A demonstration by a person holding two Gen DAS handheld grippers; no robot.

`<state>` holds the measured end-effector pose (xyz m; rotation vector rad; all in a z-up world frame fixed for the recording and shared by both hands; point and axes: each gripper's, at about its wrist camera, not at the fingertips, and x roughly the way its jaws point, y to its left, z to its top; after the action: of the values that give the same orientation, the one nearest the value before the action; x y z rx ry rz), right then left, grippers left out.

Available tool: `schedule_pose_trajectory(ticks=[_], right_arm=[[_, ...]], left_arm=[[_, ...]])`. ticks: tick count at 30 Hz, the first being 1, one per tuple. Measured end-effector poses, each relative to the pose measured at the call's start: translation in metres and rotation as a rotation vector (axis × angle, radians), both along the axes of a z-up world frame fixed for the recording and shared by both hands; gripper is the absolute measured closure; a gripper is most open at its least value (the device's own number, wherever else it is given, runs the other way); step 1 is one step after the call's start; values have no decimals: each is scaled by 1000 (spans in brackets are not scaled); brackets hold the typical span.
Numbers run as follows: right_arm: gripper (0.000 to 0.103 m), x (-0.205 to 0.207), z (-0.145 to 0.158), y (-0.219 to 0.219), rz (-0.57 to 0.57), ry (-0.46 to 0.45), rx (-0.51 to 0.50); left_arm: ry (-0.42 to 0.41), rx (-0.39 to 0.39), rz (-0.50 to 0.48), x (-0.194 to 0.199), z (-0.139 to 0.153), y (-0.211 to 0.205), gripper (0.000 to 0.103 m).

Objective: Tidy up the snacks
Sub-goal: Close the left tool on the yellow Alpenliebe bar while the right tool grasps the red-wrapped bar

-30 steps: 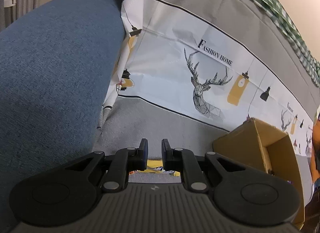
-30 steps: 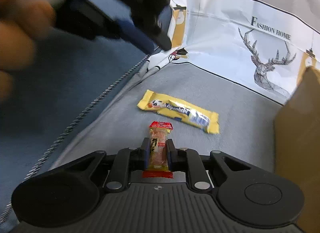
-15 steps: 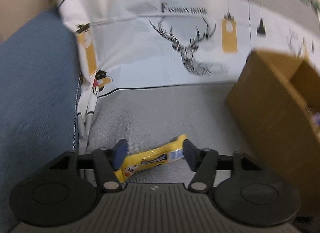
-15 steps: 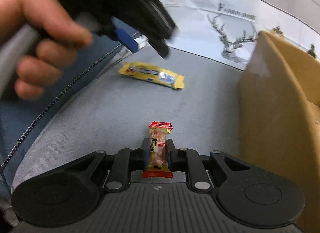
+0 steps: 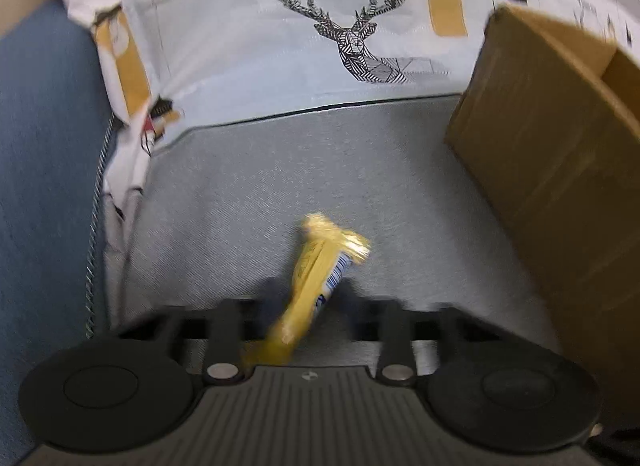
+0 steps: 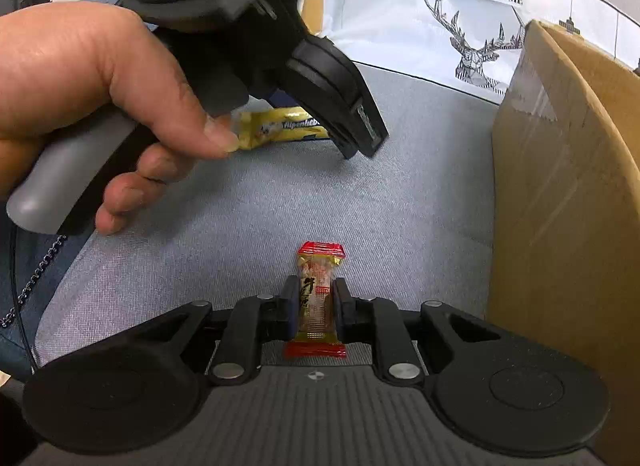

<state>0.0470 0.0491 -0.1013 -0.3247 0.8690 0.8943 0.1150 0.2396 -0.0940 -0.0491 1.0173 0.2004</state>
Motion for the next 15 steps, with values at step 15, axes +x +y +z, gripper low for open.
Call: schedule_pose_trajectory(ticks=[15], right_arm=[[84, 2, -2, 3, -5, 0, -1]], left_arm=[[73, -216, 214, -13, 6, 28, 87]])
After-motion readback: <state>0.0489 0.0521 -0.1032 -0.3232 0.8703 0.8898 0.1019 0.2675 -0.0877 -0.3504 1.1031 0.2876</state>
